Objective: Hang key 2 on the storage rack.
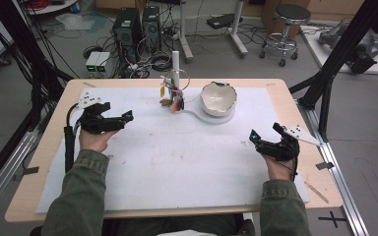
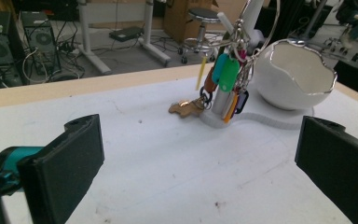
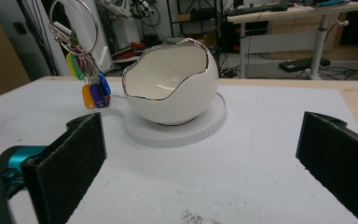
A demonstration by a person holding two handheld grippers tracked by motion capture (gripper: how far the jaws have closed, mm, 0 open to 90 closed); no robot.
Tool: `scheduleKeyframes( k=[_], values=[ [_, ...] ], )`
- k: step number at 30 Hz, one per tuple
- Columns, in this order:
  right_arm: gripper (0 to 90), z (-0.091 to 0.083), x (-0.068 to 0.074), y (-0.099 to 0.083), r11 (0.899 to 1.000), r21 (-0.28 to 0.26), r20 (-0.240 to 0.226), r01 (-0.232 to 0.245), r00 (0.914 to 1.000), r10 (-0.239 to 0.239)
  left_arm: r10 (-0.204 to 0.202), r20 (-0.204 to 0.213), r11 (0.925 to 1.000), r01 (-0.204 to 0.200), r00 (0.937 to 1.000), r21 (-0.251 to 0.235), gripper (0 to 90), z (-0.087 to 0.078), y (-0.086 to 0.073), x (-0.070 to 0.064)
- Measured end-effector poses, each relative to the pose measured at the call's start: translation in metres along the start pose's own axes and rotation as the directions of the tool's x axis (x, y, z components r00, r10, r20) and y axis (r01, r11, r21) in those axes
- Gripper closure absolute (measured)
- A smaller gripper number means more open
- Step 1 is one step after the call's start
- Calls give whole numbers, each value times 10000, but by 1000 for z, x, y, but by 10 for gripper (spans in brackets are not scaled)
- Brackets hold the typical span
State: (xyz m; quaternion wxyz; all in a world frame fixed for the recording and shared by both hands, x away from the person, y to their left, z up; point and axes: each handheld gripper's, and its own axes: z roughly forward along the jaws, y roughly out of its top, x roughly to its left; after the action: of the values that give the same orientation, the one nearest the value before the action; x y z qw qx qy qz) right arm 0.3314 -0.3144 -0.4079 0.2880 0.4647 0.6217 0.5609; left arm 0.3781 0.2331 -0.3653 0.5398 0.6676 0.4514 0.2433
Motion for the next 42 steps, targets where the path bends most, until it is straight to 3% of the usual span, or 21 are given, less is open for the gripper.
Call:
scheduleKeyframes(
  k=[15, 23, 27, 34, 38, 39, 42],
  values=[
    [5, 1, 0, 0, 10000, 35, -1, 44, 10000, -44, 299, -181, 9994, -302, 9994, -157, 17, -22, -15, 6],
    [5, 1, 0, 0, 10000, 17, -7, 79, 10000, -79, 237, -438, 9994, -249, 9988, -255, 17, -38, -25, 14],
    [5, 1, 0, 0, 10000, 51, 1, 63, 10000, -63, 82, -539, 9985, -110, 9985, -530, 17, -47, -34, 20],
    [5, 1, 2, 0, 10000, 60, -15, 33, 10000, -33, 74, -792, 9987, -114, 9968, -500, 17, -58, -49, 27],
    [5, 2, 2, 0, 9999, 92, -42, 64, 10000, -63, -209, -1154, 9987, 153, 9931, -496, 17, -63, -55, 34],
    [5, 2, 2, 0, 9999, 102, -37, 78, 10000, -77, -392, -1402, 9954, 264, 9894, -924, 17, -67, -60, 38],
    [5, 2, 3, -1, 9998, 188, -61, 56, 10000, -55, -540, -1600, 9944, 385, 9856, -984, 17, -70, -63, 41]
  ],
)
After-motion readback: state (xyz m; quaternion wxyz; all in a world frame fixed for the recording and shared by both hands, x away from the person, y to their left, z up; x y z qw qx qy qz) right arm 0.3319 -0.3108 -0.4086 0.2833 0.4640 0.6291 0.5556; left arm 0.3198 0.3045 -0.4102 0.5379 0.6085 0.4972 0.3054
